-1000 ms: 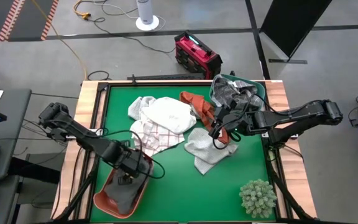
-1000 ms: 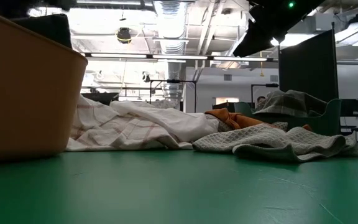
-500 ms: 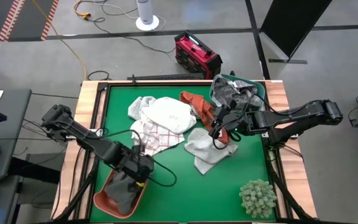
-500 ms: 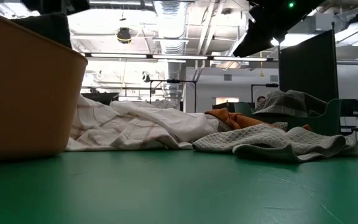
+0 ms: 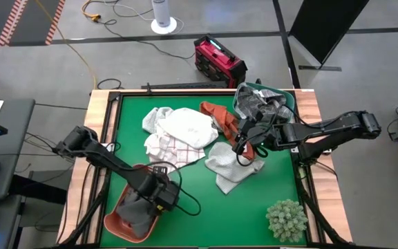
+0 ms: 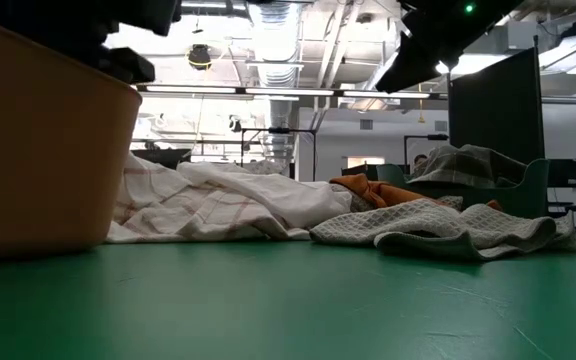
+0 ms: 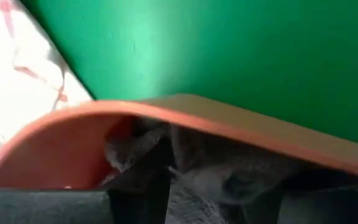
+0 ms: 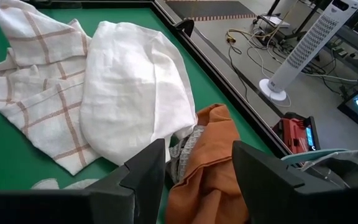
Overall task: Sort towels by color in basket
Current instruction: Put the gray towel into the orange bin
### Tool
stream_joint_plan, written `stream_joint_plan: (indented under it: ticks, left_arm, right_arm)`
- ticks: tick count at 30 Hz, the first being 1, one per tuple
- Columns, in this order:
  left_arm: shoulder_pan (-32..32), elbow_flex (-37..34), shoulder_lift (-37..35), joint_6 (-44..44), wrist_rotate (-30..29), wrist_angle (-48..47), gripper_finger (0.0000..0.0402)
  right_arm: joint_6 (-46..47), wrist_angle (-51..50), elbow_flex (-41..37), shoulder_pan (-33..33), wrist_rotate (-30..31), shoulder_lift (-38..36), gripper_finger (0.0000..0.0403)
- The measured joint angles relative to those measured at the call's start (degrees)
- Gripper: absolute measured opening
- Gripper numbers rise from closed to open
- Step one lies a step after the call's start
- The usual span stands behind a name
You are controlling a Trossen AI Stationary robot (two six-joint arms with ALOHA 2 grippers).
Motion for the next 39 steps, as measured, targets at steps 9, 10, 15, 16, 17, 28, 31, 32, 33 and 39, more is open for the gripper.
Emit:
stream_joint_plan:
  ticks: [9,10,15,16,17,28,31,32,33,39]
  left_arm:
    - [0.0,-7.28,-2.65,-1.89,5.23,6.64,0.0151]
    - [0.0,-8.11,-3.18,-2.13,5.54,6.96,0.0151]
    - [0.86,-10.5,-6.65,-5.32,5.44,5.47,0.0151]
    - [1.13,-11.09,-7.82,-6.47,5.04,5.62,0.0151]
    - [1.38,-11.77,-8.9,-7.83,4.48,5.71,0.0151]
    - [3.17,-22.42,-16.93,-19.11,1.85,6.11,0.0151]
    - [3.15,-22.51,-17.95,-20.57,1.85,6.17,0.0151]
    - [3.15,-22.51,-18.37,-20.77,1.87,6.22,0.0151]
    - [3.17,-22.51,-18.85,-21.01,1.87,6.22,0.0151]
    - [3.15,-22.51,-22.73,-23.21,1.93,6.18,0.0151]
  right_arm:
    - [0.07,-0.43,0.0,0.0,-0.48,0.0,0.0217]
    - [0.07,-0.39,0.0,0.0,-0.95,-0.01,0.0217]
    - [0.07,-0.24,0.0,0.0,-1.09,0.0,0.0217]
    - [0.07,-0.2,0.0,0.0,-1.09,0.0,0.0217]
    - [0.07,-0.2,0.0,0.0,-1.09,0.0,0.0217]
    - [0.04,-0.18,0.0,0.0,-1.11,0.0,0.0217]
    - [0.04,-0.15,0.0,-0.02,-1.11,0.0,0.0217]
    - [0.04,-0.09,0.0,-0.02,-1.11,0.0,0.0217]
    - [0.04,0.03,0.0,-0.02,-1.1,0.0,0.0217]
    - [0.04,0.17,0.0,-0.02,-1.09,0.0,0.0217]
